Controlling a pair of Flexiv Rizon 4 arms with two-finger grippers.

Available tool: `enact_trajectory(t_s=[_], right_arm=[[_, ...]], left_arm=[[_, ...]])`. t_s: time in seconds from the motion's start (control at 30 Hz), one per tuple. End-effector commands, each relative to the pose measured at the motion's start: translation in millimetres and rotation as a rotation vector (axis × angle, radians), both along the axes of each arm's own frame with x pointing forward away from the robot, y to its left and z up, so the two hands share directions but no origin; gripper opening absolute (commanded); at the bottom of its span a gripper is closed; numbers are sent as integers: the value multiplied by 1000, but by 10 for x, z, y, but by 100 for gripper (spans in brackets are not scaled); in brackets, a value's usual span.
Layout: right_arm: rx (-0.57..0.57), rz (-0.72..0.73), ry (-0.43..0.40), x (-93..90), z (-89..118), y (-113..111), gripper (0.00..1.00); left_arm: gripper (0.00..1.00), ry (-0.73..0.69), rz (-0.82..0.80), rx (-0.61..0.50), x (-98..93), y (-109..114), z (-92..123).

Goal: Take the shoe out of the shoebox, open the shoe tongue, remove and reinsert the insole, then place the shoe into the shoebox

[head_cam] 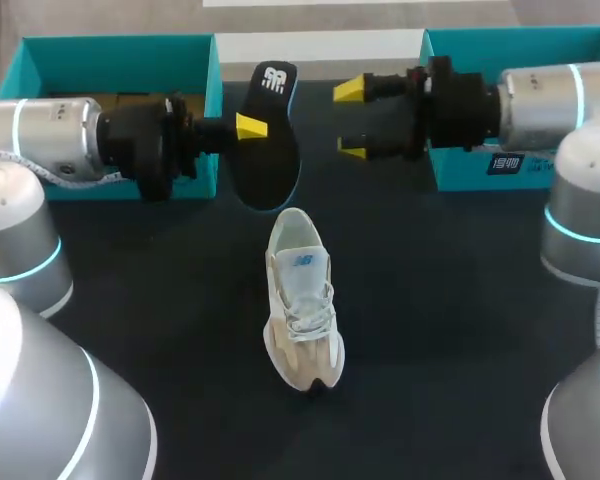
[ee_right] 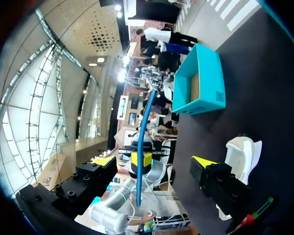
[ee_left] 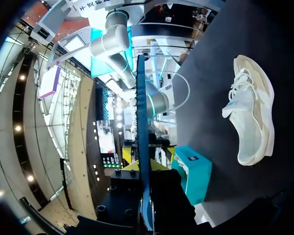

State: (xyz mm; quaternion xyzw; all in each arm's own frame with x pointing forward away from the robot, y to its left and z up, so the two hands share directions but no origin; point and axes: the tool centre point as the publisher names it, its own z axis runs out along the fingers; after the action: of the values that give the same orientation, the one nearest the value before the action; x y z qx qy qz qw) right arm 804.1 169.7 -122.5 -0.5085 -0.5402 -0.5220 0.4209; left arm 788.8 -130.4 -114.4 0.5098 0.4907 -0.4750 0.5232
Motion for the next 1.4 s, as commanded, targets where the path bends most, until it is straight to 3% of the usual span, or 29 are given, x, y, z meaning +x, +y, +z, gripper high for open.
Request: enact_trajectory(t_s=[0.03, 0.5, 0.73, 1.03, 1.1, 1.17, 1.27, 1.4], right_arm=[[-2, 17, -16, -69, 14, -189, 100], [-4, 31, -18, -71, 19, -191, 100], [-4, 31, -18, -71, 19, -191, 100], [-4, 31, -18, -71, 19, -191, 100], [-4, 31, -18, -71, 19, -191, 100], [-4, 31, -18, -71, 19, -191, 100], [-4, 31, -18, -71, 19, -191, 100], [-4, 31, -18, -71, 19, -191, 100]], left_arm=[[0, -1, 10, 16, -17, 60, -8], [0, -1, 27, 24, -12, 75, -12], [0, 478, -59, 158, -85, 66, 28], [0, 1055, -57, 135, -192, 57, 20], [0, 1141, -65, 110, -237, 48, 20], [0, 1200, -46, 160, -301, 44, 13], [0, 1196, 8, 234, -352, 48, 41], [0, 1196, 8, 234, -352, 48, 41]])
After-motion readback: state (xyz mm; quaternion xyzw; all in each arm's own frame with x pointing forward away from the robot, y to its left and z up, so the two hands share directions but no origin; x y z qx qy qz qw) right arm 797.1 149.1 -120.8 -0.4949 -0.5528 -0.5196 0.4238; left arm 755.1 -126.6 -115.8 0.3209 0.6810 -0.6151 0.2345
